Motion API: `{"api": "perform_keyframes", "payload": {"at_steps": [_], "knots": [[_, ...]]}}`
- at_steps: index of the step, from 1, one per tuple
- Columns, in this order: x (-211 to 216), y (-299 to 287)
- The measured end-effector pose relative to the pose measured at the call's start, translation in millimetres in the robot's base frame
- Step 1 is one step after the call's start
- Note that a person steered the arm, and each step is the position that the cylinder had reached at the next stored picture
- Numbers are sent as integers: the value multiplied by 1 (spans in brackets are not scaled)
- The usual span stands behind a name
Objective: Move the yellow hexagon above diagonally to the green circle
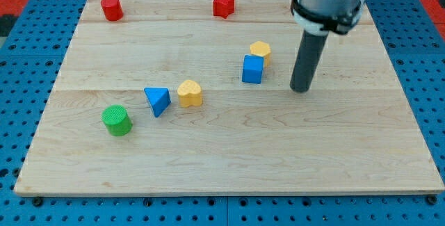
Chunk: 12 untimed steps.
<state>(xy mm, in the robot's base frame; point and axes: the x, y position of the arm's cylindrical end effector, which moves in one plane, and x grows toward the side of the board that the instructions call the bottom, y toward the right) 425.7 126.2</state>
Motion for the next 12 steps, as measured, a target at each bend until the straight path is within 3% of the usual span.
{"api": "perform_keyframes", "payload": {"at_steps": [2, 3, 4, 6, 8, 10, 12], "knots": [[-63, -66], [-64, -100], [-66, -66], [-69, -59], [-108, -117], [-85, -235], [-79, -238]]}}
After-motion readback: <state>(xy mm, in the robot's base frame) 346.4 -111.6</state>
